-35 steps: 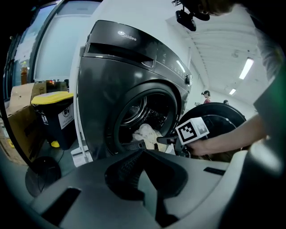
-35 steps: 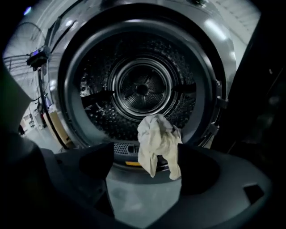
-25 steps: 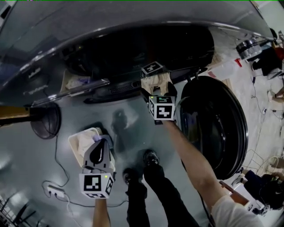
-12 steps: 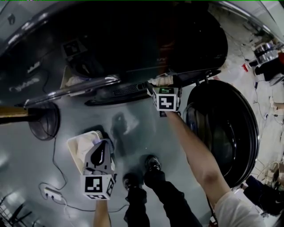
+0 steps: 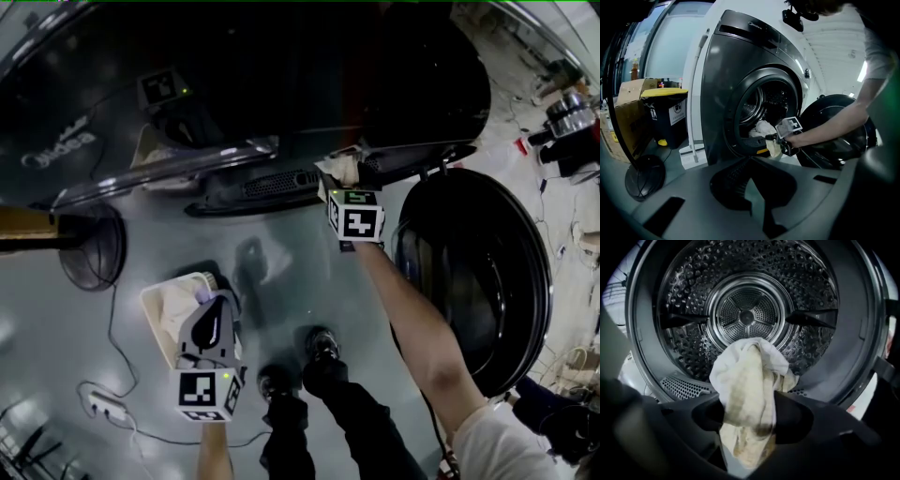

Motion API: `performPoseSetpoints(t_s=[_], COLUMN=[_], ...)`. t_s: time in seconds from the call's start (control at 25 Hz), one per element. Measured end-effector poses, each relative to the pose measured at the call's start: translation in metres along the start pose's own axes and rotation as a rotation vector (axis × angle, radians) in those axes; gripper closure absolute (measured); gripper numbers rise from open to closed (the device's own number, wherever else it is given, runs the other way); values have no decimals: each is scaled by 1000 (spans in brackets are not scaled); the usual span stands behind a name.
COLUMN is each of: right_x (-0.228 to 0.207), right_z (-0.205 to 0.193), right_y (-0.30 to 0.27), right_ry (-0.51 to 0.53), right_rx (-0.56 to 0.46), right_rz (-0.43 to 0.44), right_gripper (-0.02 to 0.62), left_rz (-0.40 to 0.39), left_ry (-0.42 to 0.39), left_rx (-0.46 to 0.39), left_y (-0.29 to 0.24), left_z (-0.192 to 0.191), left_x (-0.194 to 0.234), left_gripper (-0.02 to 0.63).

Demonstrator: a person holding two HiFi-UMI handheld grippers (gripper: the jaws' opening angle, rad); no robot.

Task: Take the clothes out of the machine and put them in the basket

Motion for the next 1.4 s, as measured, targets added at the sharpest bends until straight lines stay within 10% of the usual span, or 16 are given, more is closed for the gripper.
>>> performPoseSetpoints(t_s=[0.4,1.4], right_x=[9,99], right_z=[1,13], right_y=[6,184], right_ry=[-4,-32], right_rx=[51,-20], right_rz=[39,125], right_gripper=[438,449], left_rz=[18,6], left_ry=[7,-15], left_rx=[1,-16], left_y=[8,112], left_z=[-2,64], left_x=[3,-11], left_gripper=[588,588])
Point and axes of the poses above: the fingertips, and each gripper's own axes: y backward along the fingers, x to its left, z out of its top, the point moved 5 cm from there along y, backward along the fingers, and after that the axes turned 15 degrees about z, right-handed, at the moved point
